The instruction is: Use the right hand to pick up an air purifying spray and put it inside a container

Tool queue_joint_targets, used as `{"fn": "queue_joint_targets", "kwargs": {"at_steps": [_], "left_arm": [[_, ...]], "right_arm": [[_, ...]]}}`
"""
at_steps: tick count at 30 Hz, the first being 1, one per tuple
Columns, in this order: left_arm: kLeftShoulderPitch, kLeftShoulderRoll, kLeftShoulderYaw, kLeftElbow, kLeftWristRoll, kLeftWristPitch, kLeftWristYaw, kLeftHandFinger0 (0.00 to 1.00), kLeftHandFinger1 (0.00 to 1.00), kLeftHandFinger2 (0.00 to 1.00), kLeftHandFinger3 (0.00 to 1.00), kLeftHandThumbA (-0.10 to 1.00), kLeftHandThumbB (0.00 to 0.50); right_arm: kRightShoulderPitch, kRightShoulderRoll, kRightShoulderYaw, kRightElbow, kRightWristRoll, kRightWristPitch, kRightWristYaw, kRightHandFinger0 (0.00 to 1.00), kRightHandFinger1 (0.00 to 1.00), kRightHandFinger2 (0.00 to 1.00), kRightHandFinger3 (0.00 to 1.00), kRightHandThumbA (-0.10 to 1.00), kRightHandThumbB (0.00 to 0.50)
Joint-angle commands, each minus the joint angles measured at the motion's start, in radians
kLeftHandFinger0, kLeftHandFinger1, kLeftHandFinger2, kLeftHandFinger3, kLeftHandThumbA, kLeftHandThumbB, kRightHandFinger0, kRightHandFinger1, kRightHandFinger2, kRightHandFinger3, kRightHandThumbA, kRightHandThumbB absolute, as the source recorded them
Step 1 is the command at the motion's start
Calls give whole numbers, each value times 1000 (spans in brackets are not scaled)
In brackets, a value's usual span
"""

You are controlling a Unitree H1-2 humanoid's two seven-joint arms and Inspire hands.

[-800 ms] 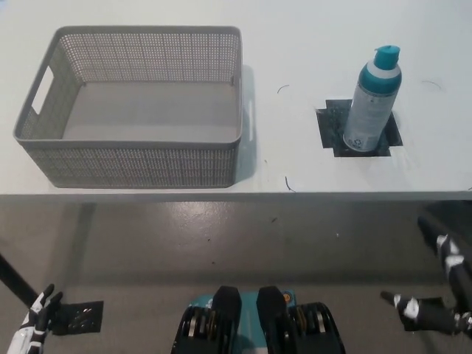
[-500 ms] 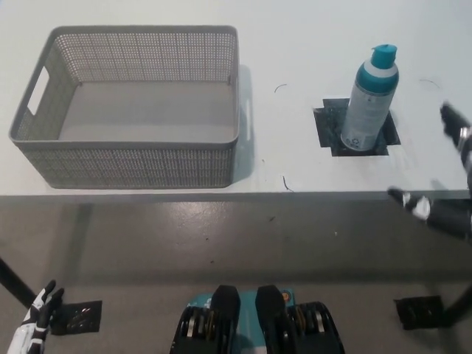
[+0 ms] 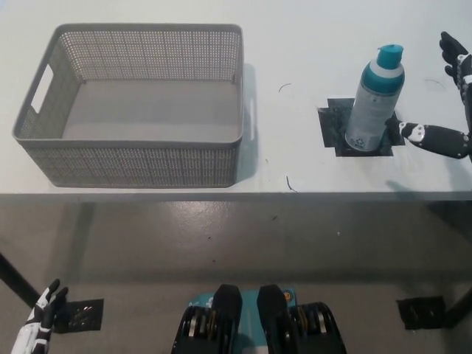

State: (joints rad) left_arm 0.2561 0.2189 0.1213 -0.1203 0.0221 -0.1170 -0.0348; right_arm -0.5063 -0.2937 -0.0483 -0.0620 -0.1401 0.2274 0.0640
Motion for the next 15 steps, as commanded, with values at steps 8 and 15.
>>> {"fn": "queue_joint_targets", "kwargs": {"at_steps": [8,15], "left_arm": [[19,6,8,-25,6,-62,1,1000,1000,1000,1000,1000,403],[19,4,19,-48,0,-45,6,1000,1000,1000,1000,1000,396]], "right_arm": [[-237,-4,-61,306,60,-30,-26,1000,1000,1000,1000,970,500],[-406,17,-52,670,62,-178,-50,1000,1000,1000,1000,975,500]]}}
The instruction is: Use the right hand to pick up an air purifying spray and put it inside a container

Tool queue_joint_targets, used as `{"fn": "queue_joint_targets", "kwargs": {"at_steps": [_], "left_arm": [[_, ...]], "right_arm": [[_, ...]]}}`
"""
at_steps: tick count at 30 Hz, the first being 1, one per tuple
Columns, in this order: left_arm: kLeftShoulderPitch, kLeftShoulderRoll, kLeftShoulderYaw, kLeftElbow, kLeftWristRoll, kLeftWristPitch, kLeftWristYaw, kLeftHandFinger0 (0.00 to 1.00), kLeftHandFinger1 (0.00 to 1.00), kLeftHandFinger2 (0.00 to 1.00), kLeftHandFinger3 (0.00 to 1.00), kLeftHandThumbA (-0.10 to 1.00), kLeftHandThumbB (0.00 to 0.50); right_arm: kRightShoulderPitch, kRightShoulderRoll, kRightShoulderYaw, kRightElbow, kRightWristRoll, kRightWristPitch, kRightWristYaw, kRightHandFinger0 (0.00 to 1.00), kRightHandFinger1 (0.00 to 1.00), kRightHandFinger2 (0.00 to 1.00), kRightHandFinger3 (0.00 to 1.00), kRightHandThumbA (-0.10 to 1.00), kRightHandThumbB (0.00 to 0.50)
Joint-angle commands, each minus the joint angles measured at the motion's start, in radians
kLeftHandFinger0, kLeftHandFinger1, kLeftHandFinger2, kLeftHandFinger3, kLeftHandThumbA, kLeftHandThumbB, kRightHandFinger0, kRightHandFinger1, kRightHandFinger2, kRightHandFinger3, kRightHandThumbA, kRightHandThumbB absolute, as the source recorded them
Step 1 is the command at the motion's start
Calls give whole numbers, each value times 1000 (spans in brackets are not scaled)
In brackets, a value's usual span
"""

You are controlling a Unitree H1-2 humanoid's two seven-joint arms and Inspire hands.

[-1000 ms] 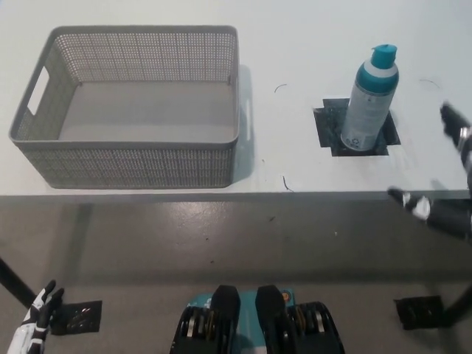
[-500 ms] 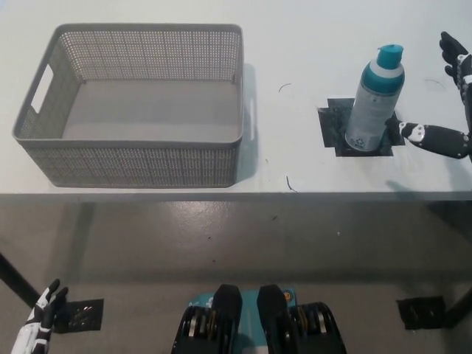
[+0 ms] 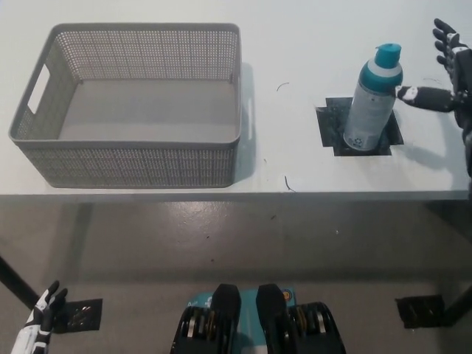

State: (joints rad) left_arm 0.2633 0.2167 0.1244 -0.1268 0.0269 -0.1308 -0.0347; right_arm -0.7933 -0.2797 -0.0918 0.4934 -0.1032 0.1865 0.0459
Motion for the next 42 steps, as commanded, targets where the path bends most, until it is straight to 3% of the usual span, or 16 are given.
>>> {"fn": "queue_joint_targets", "kwargs": {"at_steps": [1,10,14,19,23,25,26,27,28,30,31,33,35,42], "left_arm": [[9,6,16,-43,-7,-27,5,1000,1000,1000,1000,1000,397],[-9,6,14,-48,4,-25,6,1000,1000,1000,1000,1000,397],[-15,12,11,-55,13,-16,3,1000,1000,1000,1000,1000,394],[-18,12,7,-60,9,-13,-1,1000,1000,1000,1000,1000,388],[-31,12,5,-59,11,-4,-2,1000,1000,1000,1000,1000,387],[-36,13,3,-53,14,-9,-2,1000,1000,1000,1000,1000,388],[-36,13,3,-53,16,-9,-1,1000,1000,1000,1000,1000,389],[-37,10,2,-53,13,-6,-1,1000,1000,1000,1000,1000,390],[-35,7,1,-55,15,-4,0,1000,1000,1000,1000,1000,385],[-40,5,-2,-52,13,-3,-2,1000,1000,1000,1000,1000,381],[-46,7,-1,-51,14,0,-1,1000,1000,1000,1000,1000,375],[-44,6,-6,-52,25,3,0,1000,1000,1000,1000,1000,381],[-48,8,-9,-51,27,2,-2,1000,1000,1000,1000,1000,375],[-54,16,-12,-51,19,10,-16,1000,1000,1000,1000,1000,379]], "right_arm": [[-137,0,-6,150,23,-142,-35,1000,1000,1000,1000,991,500],[-256,37,-26,478,45,-308,-101,1000,1000,1000,1000,897,495],[-246,51,-2,513,16,-277,-122,1000,1000,1000,1000,961,500],[-217,70,6,541,16,-285,-131,1000,1000,1000,1000,930,500],[-214,93,1,614,27,-315,-148,1000,1000,1000,1000,747,500],[-215,117,-27,634,47,-329,-203,1000,1000,1000,1000,351,377],[-215,123,-20,638,30,-335,-239,1000,1000,1000,1000,290,393],[-215,130,-13,653,13,-369,-281,1000,1000,1000,1000,31,384],[-216,142,-17,666,9,-392,-333,796,782,779,825,-95,387],[-224,153,-28,686,18,-418,-377,552,515,528,560,-100,388],[-236,157,-41,697,40,-414,-357,527,505,498,523,-100,388],[-246,162,-54,705,56,-395,-360,493,507,497,516,-100,368],[-260,170,-76,720,73,-390,-386,526,540,530,531,-100,364],[-244,173,-48,709,44,-422,-429,488,482,479,530,-100,369]]}}
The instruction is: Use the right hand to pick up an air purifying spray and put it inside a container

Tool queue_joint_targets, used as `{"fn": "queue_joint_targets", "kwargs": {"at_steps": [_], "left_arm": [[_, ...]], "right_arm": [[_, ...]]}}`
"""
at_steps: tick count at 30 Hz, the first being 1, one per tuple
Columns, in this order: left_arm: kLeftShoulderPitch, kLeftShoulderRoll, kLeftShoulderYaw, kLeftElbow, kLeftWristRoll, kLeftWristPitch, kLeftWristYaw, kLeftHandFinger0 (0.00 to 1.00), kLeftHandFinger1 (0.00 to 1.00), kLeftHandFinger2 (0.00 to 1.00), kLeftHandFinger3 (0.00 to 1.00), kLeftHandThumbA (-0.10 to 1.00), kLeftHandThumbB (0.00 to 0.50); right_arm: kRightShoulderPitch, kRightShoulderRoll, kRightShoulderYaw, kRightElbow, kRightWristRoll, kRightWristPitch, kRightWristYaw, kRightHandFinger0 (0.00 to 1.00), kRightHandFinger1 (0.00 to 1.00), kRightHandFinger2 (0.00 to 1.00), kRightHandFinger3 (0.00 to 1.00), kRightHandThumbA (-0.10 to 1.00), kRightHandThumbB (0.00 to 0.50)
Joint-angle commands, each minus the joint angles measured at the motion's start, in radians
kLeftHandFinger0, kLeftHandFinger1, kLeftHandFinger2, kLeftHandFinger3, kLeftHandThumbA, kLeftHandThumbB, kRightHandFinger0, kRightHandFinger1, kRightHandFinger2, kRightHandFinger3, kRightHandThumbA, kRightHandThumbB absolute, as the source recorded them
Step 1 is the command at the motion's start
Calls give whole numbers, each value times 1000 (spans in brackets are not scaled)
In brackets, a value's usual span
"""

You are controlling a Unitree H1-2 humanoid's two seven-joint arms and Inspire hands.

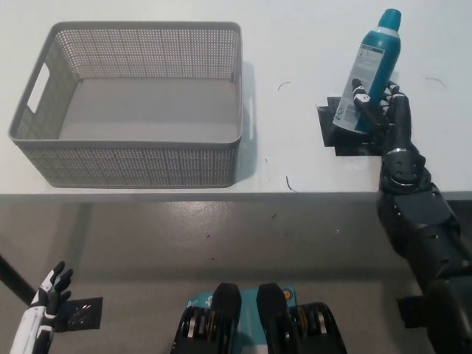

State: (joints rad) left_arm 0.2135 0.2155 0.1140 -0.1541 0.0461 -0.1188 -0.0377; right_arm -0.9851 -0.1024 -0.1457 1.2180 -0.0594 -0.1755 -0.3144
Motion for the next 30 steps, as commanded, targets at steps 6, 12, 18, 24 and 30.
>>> {"fn": "queue_joint_targets", "kwargs": {"at_steps": [6,12,18,24,30], "left_arm": [[-3,21,-4,-17,10,-2,-14,1000,1000,1000,1000,1000,390],[-2,9,-10,-9,19,-8,-8,1000,1000,1000,1000,1000,378],[8,6,-17,-7,28,-11,-10,1000,1000,1000,1000,1000,376],[1,8,-26,-7,35,-7,-14,1000,1000,1000,1000,1000,372],[-4,4,-44,-9,36,-11,-21,1000,1000,1000,1000,1000,385]], "right_arm": [[-62,31,52,-198,-47,-26,-86,548,483,478,519,-100,395],[-99,99,75,-466,-11,31,0,497,439,474,496,-100,379],[-148,181,134,-654,-40,173,7,414,395,453,465,-100,395],[-162,230,183,-683,-36,197,38,361,323,442,434,-100,387],[-141,290,267,-618,-64,134,67,224,266,424,412,-100,408]]}}
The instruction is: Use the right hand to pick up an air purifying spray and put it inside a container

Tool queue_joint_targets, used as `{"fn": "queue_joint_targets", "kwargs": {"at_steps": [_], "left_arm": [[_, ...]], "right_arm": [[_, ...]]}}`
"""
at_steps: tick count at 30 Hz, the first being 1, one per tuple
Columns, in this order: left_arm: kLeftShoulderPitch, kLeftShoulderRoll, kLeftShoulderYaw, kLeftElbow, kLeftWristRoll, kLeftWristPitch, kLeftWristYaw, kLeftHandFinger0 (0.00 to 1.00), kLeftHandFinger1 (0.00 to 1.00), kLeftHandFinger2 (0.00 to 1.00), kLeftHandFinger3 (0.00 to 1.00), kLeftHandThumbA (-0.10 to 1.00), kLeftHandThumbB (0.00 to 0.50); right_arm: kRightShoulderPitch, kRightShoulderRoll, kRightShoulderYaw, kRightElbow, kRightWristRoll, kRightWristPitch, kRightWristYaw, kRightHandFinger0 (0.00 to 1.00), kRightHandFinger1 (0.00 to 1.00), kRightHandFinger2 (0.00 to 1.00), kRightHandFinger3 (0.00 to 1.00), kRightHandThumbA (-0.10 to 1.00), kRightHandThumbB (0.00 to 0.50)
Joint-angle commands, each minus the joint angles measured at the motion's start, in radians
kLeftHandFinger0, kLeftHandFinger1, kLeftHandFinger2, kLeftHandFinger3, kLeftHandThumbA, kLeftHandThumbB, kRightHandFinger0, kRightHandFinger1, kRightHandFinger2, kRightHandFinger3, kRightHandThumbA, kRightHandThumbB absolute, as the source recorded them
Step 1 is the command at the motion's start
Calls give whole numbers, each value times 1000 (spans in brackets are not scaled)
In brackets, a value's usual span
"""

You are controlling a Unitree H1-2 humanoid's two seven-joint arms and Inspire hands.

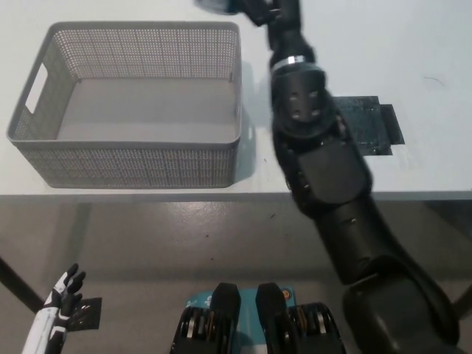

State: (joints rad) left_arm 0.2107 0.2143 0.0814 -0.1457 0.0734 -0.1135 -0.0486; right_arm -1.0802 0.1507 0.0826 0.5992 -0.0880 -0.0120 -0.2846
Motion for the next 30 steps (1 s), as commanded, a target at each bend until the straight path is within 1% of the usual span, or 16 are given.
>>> {"fn": "queue_joint_targets", "kwargs": {"at_steps": [1,2,3,4,5,8,13,16,18,19,24,25,26,27,28,30], "left_arm": [[-4,4,-15,-18,6,-15,-11,1000,1000,1000,1000,1000,385],[-6,3,-17,-18,3,-14,-12,1000,1000,1000,1000,1000,382],[-8,1,-19,-20,-1,-11,-12,1000,1000,1000,1000,1000,372],[-9,1,-21,-24,2,-10,-10,1000,1000,1000,1000,1000,359],[-10,2,-23,-24,2,-11,-11,1000,1000,1000,1000,1000,350],[-12,4,-27,-25,5,-15,-11,1000,1000,1000,1000,1000,359],[-28,11,-27,-37,13,2,-14,1000,1000,1000,1000,1000,347],[-30,11,-25,-44,10,9,-18,1000,1000,1000,1000,1000,352],[-30,9,-25,-46,16,13,-15,1000,1000,1000,1000,1000,371],[-30,8,-25,-47,21,11,-13,1000,1000,1000,1000,1000,374],[-24,10,-24,-43,20,-1,-16,1000,1000,1000,1000,1000,361],[-22,10,-25,-47,24,6,-16,1000,1000,1000,1000,1000,355],[-21,11,-25,-48,25,8,-16,1000,1000,1000,1000,1000,348],[-23,11,-25,-46,23,5,-17,1000,1000,1000,1000,1000,345],[-24,11,-24,-45,21,4,-17,1000,1000,1000,1000,1000,344],[-19,10,-26,-47,28,4,-15,1000,1000,1000,1000,1000,340]], "right_arm": [[-40,45,42,4,-29,-20,43,219,264,426,413,-100,408],[-37,50,47,14,-34,-27,39,243,287,426,409,-100,415],[-29,60,59,38,-46,-45,33,360,375,441,413,-100,413],[-20,62,76,73,-60,-78,32,309,346,437,418,-100,407],[-16,66,74,86,-52,-82,37,324,354,433,424,-100,406],[-3,77,79,161,-46,-117,38,220,311,440,428,-100,403],[-18,71,94,287,-73,-181,6,273,318,426,428,-100,401],[-24,70,87,331,-67,-180,10,359,371,468,465,-100,390],[-26,68,86,347,-71,-184,7,363,372,469,467,-100,389],[-25,64,85,365,-72,-194,9,378,387,476,476,-100,373],[-22,60,83,401,-79,-241,4,381,392,472,468,-100,371],[-20,54,93,408,-93,-262,5,419,451,527,558,-86,356],[-17,52,93,406,-89,-258,22,525,642,787,818,72,398],[-16,53,80,398,-57,-239,73,715,910,1000,1000,241,477],[-15,55,68,392,-29,-232,111,786,990,1000,1000,286,495],[-4,51,68,371,-23,-228,136,1000,1000,1000,1000,403,500]]}}
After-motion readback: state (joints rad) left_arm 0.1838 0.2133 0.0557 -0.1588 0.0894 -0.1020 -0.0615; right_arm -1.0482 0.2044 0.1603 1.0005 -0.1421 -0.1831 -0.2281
